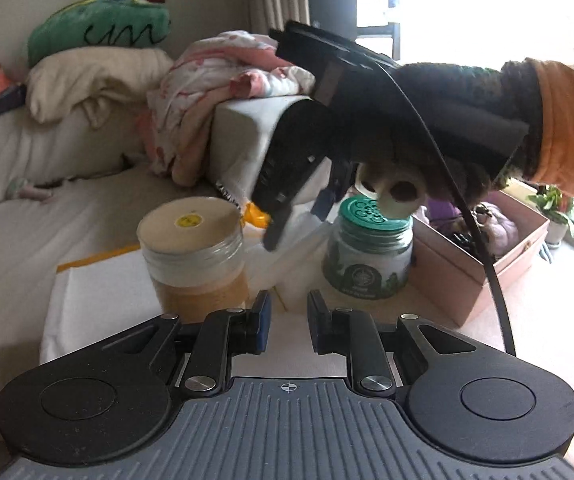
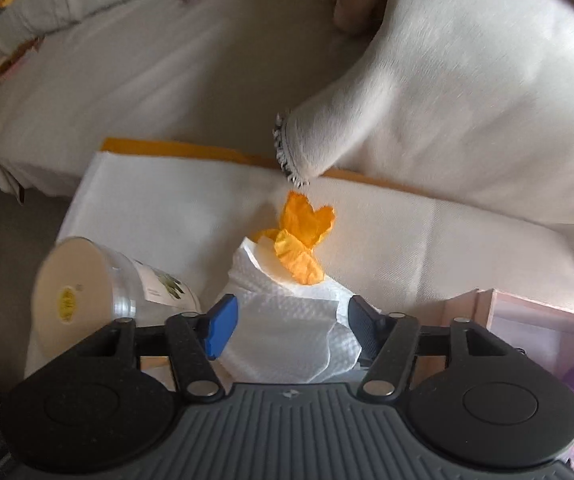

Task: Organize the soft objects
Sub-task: 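Grasp the white tissue with the right tool, then hold the tissue in the right tool while the left tool grasps the orange fabric flower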

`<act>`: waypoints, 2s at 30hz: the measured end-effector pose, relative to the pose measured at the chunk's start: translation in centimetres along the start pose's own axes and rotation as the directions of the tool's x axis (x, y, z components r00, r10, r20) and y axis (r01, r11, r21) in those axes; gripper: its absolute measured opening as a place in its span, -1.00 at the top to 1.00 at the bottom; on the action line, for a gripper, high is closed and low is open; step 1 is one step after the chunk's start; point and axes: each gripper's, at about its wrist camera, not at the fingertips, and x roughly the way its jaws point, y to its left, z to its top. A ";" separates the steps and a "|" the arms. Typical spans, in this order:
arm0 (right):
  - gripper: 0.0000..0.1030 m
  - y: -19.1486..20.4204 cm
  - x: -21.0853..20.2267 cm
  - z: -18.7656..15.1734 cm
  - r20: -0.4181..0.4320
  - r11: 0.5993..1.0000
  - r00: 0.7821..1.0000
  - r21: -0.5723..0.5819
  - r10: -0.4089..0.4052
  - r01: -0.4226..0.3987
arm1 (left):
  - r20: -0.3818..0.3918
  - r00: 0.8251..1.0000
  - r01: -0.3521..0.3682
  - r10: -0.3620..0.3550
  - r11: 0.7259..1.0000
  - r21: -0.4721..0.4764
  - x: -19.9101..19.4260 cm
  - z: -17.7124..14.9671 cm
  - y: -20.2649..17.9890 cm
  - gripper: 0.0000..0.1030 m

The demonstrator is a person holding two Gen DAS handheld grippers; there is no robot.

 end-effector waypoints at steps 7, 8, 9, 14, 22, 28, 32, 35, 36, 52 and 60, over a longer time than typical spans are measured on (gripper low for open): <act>0.91 -0.1 -5.3 -1.8 0.093 0.992 0.989 -0.069 0.114 -0.108 | -0.019 0.998 0.061 -0.063 0.994 -0.090 -0.7 3.2 2.0 0.58; 0.91 -0.4 -7.2 -2.0 0.138 0.989 0.980 -0.069 0.141 -0.133 | -0.013 0.997 0.079 -0.081 0.991 -0.110 -0.9 4.2 2.5 0.58; 0.91 -0.8 -9.0 -2.2 0.179 0.984 0.969 -0.068 0.172 -0.162 | -0.004 0.995 0.096 -0.097 0.986 -0.137 -0.9 5.2 3.0 0.58; 0.91 -3.5 -18.1 -4.0 0.431 0.976 0.877 -0.056 0.213 -0.210 | -0.039 0.993 0.100 -0.115 0.959 -0.267 1.9 10.8 5.3 0.58; 0.91 -8.3 -21.4 -7.4 0.568 0.982 0.807 -0.012 0.163 -0.190 | -0.392 0.918 -0.013 -0.060 0.983 -0.180 14.9 17.0 2.9 0.58; 0.91 -12.2 -19.4 -9.1 0.543 0.973 0.822 0.032 0.173 -0.227 | -0.575 0.815 -0.071 0.067 0.997 0.016 20.5 15.9 -0.4 0.56; 0.91 -13.4 -17.7 -9.3 0.530 0.966 0.828 0.061 0.183 -0.252 | -0.640 0.767 -0.075 0.050 0.997 -0.012 22.4 14.6 -0.3 0.54; 0.91 -13.4 -16.9 -9.5 0.521 0.962 0.831 0.064 0.195 -0.266 | -0.677 0.735 -0.090 0.030 0.994 -0.054 23.9 13.6 0.3 0.53; 0.91 -13.3 -16.8 -9.5 0.519 0.964 0.833 0.060 0.193 -0.261 | -0.685 0.728 -0.104 0.035 0.993 -0.059 24.3 13.2 0.5 0.52; 0.91 -12.0 -15.7 -9.6 0.498 0.974 0.850 0.044 0.170 -0.220 | -0.610 0.788 -0.168 0.085 0.983 -0.080 24.3 12.1 0.7 0.50; 0.91 -11.2 -15.7 -9.7 0.509 0.977 0.845 0.032 0.164 -0.209 | -0.583 0.808 -0.206 0.090 0.969 -0.136 24.2 11.5 -0.1 0.64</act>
